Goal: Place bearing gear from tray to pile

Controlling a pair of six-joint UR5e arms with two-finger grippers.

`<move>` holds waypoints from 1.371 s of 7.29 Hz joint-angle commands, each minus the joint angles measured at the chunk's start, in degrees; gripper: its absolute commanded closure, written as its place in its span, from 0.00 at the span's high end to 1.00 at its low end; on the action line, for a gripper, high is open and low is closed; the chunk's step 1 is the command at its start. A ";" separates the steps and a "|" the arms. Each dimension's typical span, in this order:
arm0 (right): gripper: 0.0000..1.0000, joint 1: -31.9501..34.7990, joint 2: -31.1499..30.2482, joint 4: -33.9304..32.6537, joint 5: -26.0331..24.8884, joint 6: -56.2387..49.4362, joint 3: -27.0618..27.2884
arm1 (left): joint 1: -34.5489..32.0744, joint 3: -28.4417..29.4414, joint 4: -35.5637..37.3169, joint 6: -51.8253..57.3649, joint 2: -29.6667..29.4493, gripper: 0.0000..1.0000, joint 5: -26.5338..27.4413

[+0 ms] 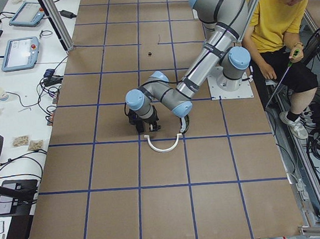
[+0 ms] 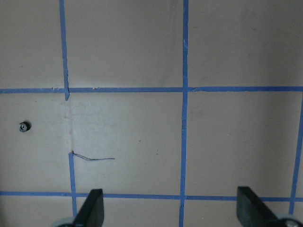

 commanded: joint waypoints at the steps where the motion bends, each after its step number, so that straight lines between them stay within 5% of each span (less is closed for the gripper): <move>1: 1.00 -0.18 -6.58 -0.02 0.46 -6.60 4.53 | -1.38 0.53 -0.03 -0.36 1.10 1.00 0.04; 3: 1.00 -0.61 -6.00 -0.28 0.02 -6.70 2.62 | -11.28 3.77 -0.73 -3.85 5.49 1.00 0.13; 6: 1.00 -0.09 4.44 -0.01 0.02 -7.21 -8.27 | -31.91 4.76 -1.70 -32.18 6.91 1.00 -4.16; 10: 1.00 -0.17 2.10 0.42 -5.16 -7.31 -4.07 | -48.58 3.96 0.41 -50.90 2.97 1.00 -11.38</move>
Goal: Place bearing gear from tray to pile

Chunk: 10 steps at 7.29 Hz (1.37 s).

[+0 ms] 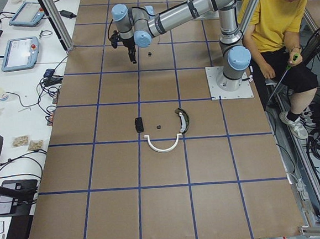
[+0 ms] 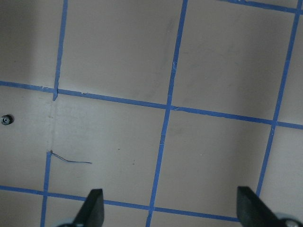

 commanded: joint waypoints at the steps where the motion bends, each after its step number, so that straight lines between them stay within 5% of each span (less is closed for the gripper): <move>1: 1.00 -0.23 -0.67 0.02 -0.76 -0.01 0.82 | -4.81 -0.98 0.28 -3.34 -1.49 1.00 -1.78; 9: 1.00 -0.32 -2.43 -0.68 0.38 0.16 0.90 | -8.52 -2.30 0.98 -5.28 -8.08 1.00 -1.87; 10: 1.00 -0.49 -2.34 -0.68 0.56 0.25 0.90 | -8.52 -2.30 0.89 -5.28 -8.08 0.86 -1.78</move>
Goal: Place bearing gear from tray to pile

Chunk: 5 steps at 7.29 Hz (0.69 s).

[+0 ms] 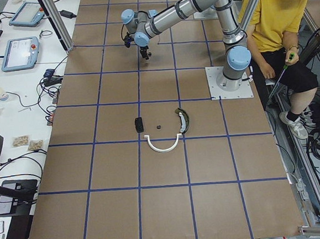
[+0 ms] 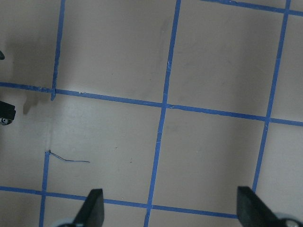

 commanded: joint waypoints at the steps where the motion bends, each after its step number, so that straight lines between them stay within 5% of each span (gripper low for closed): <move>1: 1.00 -0.12 0.13 -0.02 0.10 -0.02 0.20 | -0.09 0.00 -0.42 -0.26 -0.27 0.80 0.12; 5: 1.00 -0.30 0.05 0.07 0.10 -0.02 0.20 | -0.18 0.00 -1.74 -0.27 -0.18 0.79 0.12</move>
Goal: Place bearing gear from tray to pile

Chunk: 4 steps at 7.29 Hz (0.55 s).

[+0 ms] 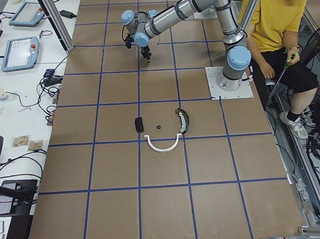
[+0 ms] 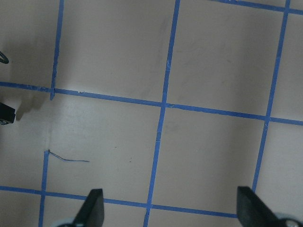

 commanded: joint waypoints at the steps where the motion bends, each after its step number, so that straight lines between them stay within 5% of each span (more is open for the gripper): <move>1: 1.00 -0.05 -0.01 0.53 0.00 -0.02 0.03 | -0.33 0.00 -0.70 -0.10 -0.03 0.79 0.00; 3: 1.00 -0.05 -0.01 0.63 0.00 -0.11 0.11 | -0.42 0.00 -1.15 -0.10 -0.03 0.31 -0.09; 4: 1.00 -0.05 -0.01 0.63 0.00 -0.11 0.11 | -0.42 0.00 -1.06 -0.19 0.23 0.15 0.00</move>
